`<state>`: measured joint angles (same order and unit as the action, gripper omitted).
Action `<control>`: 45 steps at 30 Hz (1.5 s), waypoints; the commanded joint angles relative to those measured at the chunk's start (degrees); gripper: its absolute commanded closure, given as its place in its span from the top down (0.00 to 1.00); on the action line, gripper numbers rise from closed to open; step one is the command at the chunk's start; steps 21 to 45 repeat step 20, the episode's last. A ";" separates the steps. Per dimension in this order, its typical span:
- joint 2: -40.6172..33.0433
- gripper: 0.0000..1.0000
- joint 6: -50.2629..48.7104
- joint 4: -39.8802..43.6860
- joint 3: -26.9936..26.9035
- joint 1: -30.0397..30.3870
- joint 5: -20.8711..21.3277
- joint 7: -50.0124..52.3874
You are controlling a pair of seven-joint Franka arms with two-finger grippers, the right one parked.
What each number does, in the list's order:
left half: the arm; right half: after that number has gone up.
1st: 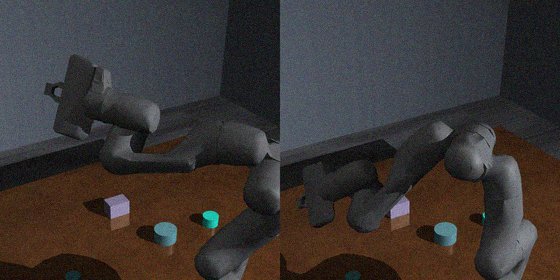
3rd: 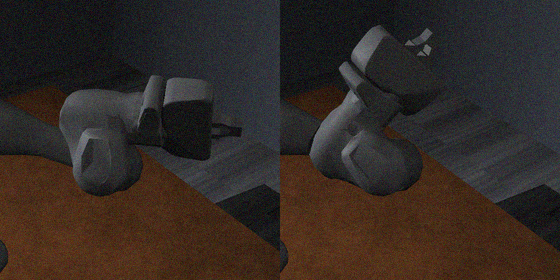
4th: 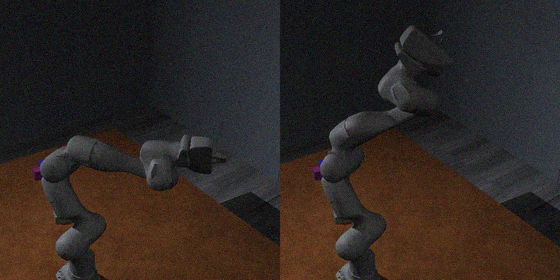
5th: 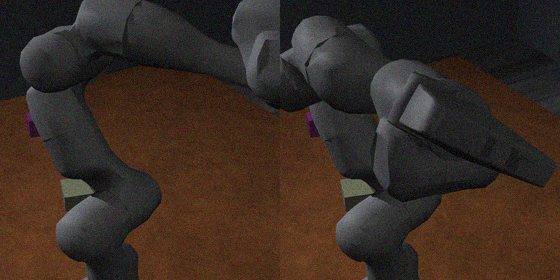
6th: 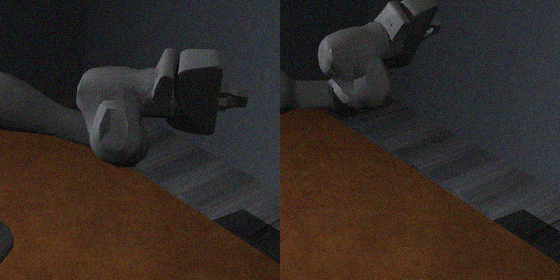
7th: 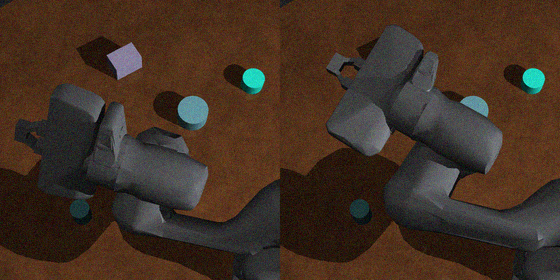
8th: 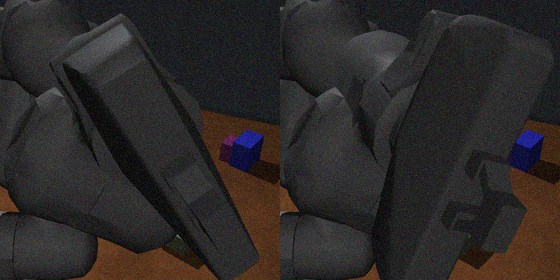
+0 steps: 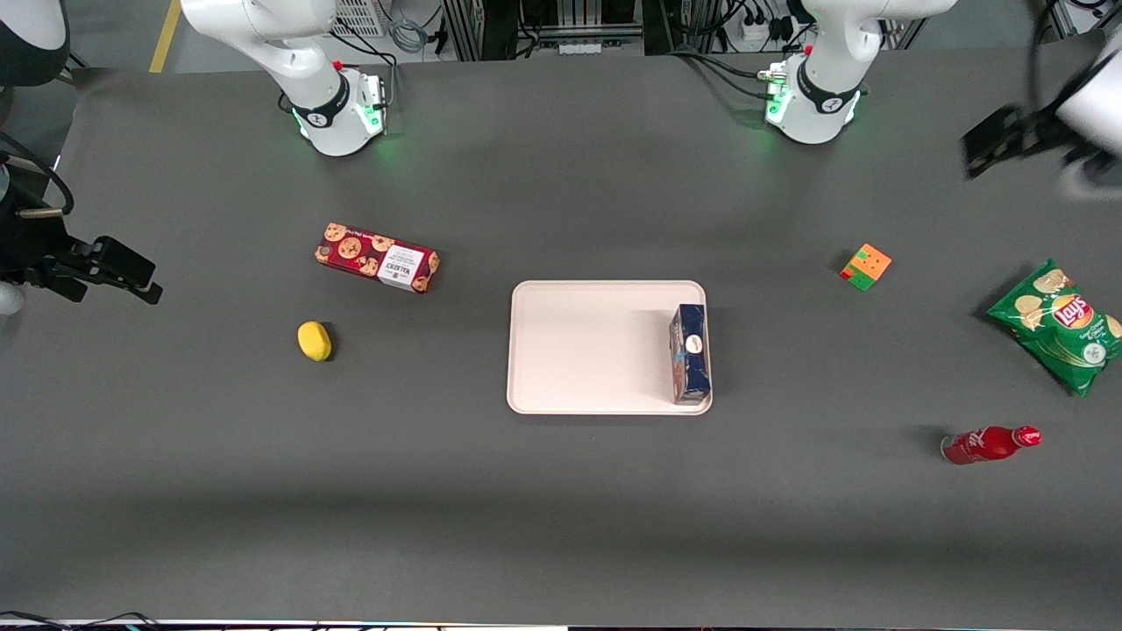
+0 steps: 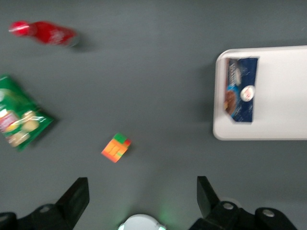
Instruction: Place cookie box on tray
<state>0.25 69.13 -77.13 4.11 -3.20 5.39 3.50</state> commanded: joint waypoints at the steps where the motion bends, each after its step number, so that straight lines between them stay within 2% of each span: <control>1: -10.78 1.00 8.55 -16.88 -4.46 -0.23 -1.00 -5.08; 4: -15.97 1.00 15.49 -26.56 -5.78 -0.23 -1.00 -5.17; 7: -17.57 1.00 18.14 -29.92 -6.04 -0.23 -1.00 -5.17; 15: -17.22 1.00 18.41 -29.40 -6.05 -0.32 -1.09 -5.17; 19: -17.21 1.00 17.71 -28.87 -6.05 -0.32 -2.58 -5.17; 45: -17.22 1.00 17.53 -28.87 -6.05 -0.32 -2.58 -5.17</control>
